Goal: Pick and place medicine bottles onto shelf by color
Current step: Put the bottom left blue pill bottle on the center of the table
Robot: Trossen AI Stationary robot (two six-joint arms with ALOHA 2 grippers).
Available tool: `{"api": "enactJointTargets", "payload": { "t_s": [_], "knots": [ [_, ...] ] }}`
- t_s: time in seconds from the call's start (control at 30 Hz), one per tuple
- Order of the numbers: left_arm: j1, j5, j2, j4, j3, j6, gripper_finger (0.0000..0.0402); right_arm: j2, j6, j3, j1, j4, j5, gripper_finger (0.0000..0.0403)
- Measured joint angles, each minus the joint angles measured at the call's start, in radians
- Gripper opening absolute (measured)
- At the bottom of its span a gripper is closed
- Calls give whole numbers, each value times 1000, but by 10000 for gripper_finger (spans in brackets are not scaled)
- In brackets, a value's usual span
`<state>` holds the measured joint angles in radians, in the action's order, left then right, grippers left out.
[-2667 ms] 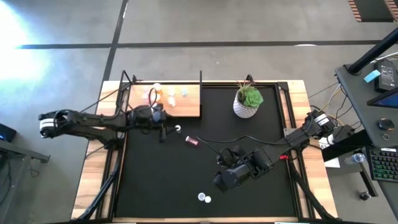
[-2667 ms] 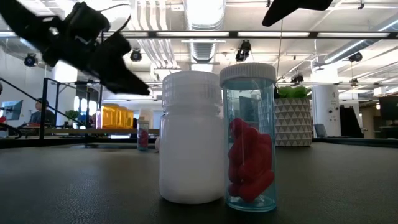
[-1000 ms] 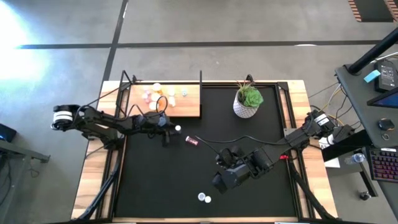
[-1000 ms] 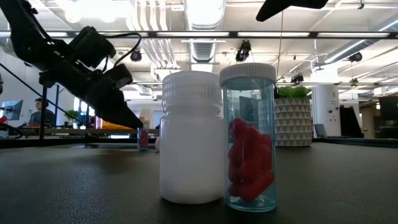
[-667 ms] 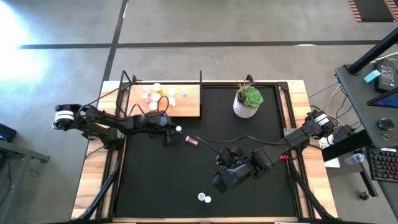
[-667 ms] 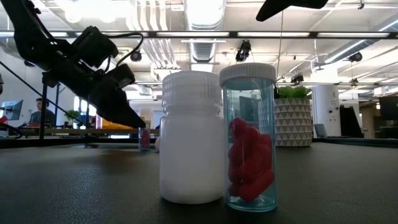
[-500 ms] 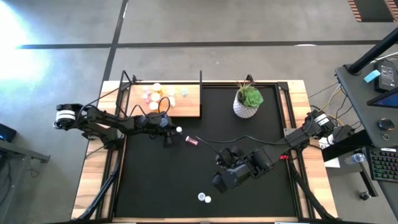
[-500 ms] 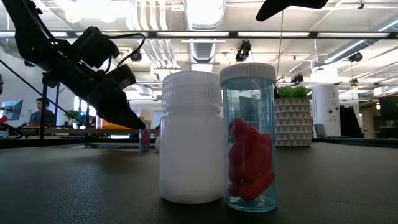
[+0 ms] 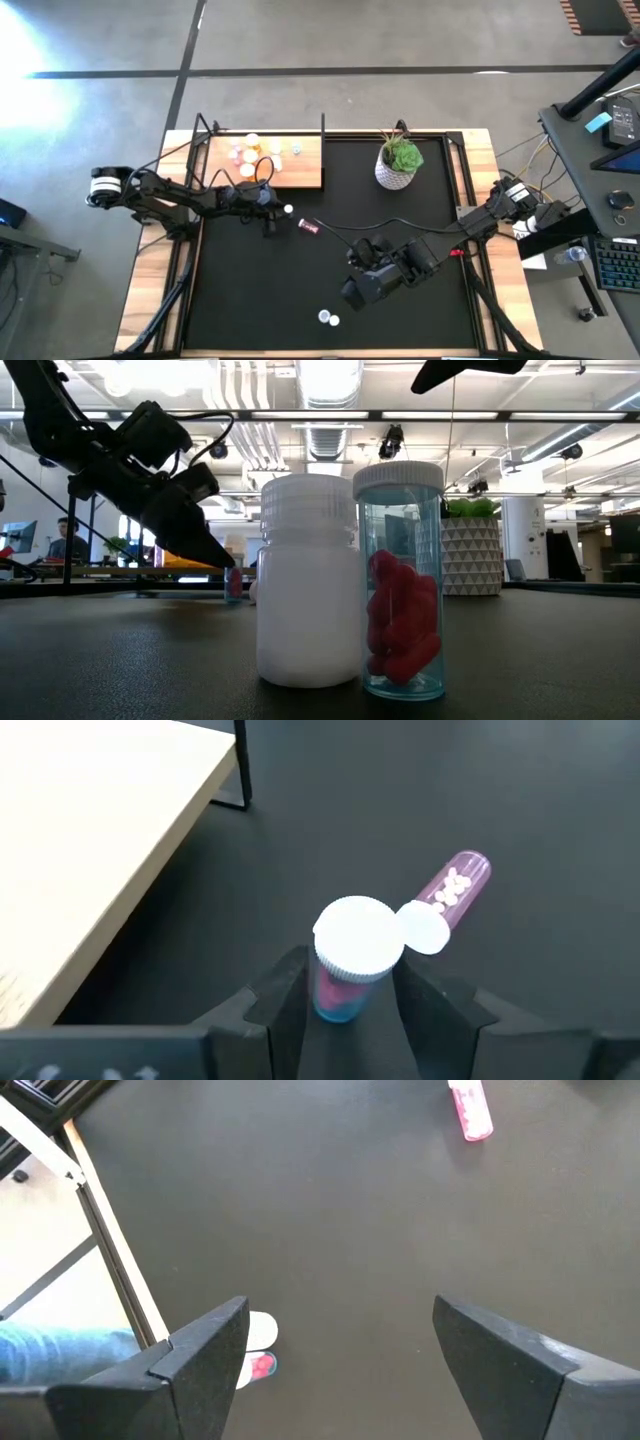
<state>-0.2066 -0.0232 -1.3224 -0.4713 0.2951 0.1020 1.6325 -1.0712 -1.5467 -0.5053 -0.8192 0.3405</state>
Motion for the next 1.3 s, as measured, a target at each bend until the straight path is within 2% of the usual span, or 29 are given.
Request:
{"api": "enactJointTargets", "payload": {
  "t_s": [0.13, 0.37, 0.67, 0.8, 1.13, 1.3],
  "knots": [
    [0, 3, 0, -5, 0, 0, 123, 0, 0, 0, 0, 1, 0, 306],
    [0, 3, 0, -19, 1, 0, 86, 0, -2, 0, 0, 3, 0, 306],
    [6, 3, 24, -25, 10, 32, 83, 0, -2, 0, 0, 18, 0, 306],
    [5, 8, 46, 25, 51, 41, 83, 0, -2, 0, 0, 18, 0, 306],
    [6, 94, 50, 198, 218, 51, 82, 0, -1, 0, 0, 26, 0, 306],
    [6, 222, 61, 277, 293, 78, 82, 0, 0, 0, 0, 38, 0, 306]
  ]
}}
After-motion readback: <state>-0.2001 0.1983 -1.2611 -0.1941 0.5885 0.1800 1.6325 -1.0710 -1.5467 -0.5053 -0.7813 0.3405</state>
